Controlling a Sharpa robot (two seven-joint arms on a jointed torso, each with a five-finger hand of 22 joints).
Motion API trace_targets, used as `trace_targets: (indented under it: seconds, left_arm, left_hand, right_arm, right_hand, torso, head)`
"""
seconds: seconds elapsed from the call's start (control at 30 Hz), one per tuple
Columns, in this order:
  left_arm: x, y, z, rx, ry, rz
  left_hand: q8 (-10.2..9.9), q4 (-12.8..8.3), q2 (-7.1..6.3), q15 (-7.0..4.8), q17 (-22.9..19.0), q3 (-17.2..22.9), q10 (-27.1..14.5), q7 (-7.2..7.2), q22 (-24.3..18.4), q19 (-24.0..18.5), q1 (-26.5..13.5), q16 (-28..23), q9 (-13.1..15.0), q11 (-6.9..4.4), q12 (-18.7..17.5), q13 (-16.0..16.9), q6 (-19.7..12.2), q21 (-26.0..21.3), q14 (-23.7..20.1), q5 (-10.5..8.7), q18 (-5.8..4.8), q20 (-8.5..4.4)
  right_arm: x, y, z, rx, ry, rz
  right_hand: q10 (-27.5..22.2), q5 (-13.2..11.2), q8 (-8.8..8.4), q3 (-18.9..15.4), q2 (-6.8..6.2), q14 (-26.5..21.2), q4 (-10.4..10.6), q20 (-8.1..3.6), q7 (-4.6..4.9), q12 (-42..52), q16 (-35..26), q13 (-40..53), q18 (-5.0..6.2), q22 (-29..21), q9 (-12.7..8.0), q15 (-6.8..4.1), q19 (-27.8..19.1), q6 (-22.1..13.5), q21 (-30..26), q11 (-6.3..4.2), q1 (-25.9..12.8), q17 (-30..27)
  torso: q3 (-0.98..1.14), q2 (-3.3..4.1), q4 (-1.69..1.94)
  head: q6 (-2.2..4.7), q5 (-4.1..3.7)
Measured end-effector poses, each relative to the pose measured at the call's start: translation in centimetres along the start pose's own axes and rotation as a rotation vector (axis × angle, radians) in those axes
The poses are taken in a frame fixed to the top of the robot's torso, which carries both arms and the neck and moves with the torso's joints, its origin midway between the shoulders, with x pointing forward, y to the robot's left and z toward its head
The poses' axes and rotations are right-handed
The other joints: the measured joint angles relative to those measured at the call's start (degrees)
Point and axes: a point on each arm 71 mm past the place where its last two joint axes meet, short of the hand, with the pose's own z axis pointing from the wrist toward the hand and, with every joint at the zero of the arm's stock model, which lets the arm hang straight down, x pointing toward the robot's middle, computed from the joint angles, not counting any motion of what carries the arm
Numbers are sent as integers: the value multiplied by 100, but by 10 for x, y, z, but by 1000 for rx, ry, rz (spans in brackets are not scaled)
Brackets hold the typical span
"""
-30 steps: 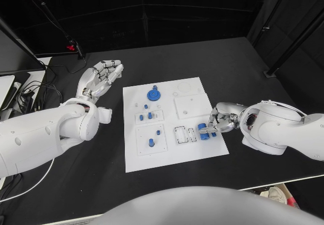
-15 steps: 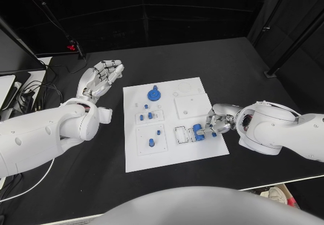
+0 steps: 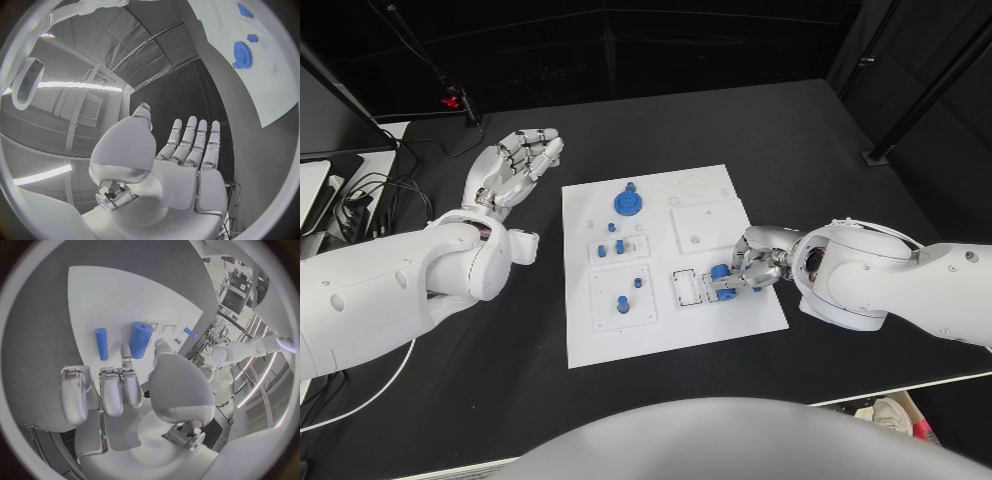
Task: Assemble the parts on the task board
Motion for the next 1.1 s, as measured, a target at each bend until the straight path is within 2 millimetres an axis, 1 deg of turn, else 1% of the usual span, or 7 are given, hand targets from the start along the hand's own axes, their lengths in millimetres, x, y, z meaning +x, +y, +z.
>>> trace_targets:
  seconds: [0.6,0.73,0.87,0.97,1.0,1.03,1.1]
  left_arm:
    - [0,0,0,0,3,-2]
    - [0,0,0,0,2,-2]
    - [0,0,0,0,2,-2]
    - [0,0,0,0,3,-2]
    - [0,0,0,0,3,-2]
    - [0,0,0,0,3,-3]
    - [-1,0,0,-1,3,-2]
  left_hand:
    - [0,0,0,0,0,0,0,0,0,0,0,3,1,0,0,0,0,0,0,0,0,0]
    - [0,16,23,0,-14,-16,-21,-21,1,0,23,43,-8,-21,27,-6,-21,0,0,0,0,0]
    - [0,16,23,0,-14,-16,-21,-21,1,0,23,43,-8,-21,27,-6,-21,0,0,0,0,0]
    - [0,16,23,0,-14,-16,-21,-21,1,0,23,43,-7,-21,27,-6,-21,0,0,0,0,0]
    - [0,16,23,0,-14,-16,-21,-21,1,0,23,44,-7,-21,27,-6,-21,0,0,0,0,0]
    - [0,16,23,0,-14,-16,-21,-21,1,0,23,43,-7,-21,27,-6,-21,0,0,0,0,0]
    - [0,16,23,0,-14,-16,-21,-21,1,0,23,43,-7,-21,27,-6,-21,0,0,0,0,0]
  right_arm:
    - [6,3,8,17,44,0]
    - [7,3,9,17,45,0]
    - [7,4,10,18,45,0]
    - [7,4,11,19,46,-1]
    - [7,4,11,19,46,-1]
    - [7,4,11,19,47,-1]
    - [8,5,11,19,47,-1]
  right_hand:
    - [0,0,47,0,124,0,0,0,33,0,0,0,0,0,53,0,0,-132,0,0,17,4]
    - [0,0,46,0,150,0,0,0,35,0,0,0,0,0,152,0,0,-153,0,0,0,4]
    - [0,0,37,0,212,0,0,0,34,0,0,0,0,0,636,0,0,-165,0,0,0,4]
    - [0,23,37,0,262,0,0,0,56,0,0,0,1,0,745,0,0,-190,0,0,49,4]
    - [0,77,37,2,310,0,-3,0,66,0,0,0,0,0,1008,1,0,-242,0,0,98,3]
    - [0,105,37,15,328,0,-15,0,66,0,0,0,1,0,1094,0,0,-253,0,0,134,3]
    - [0,183,37,39,363,0,-40,0,70,0,0,0,0,0,1118,1,0,-259,0,1,313,3]
  torso:
    - [0,-1,-2]
    - [0,-1,-3]
    - [1,-2,-3]
    - [1,-3,-3]
    - [1,-4,-3]
    - [2,-4,-3]
    - [2,-5,-3]
  head:
    - [0,-8]
    - [0,-6]
    - [0,-5]
    - [0,-3]
    - [0,-3]
    - [0,-3]
    - [0,-2]
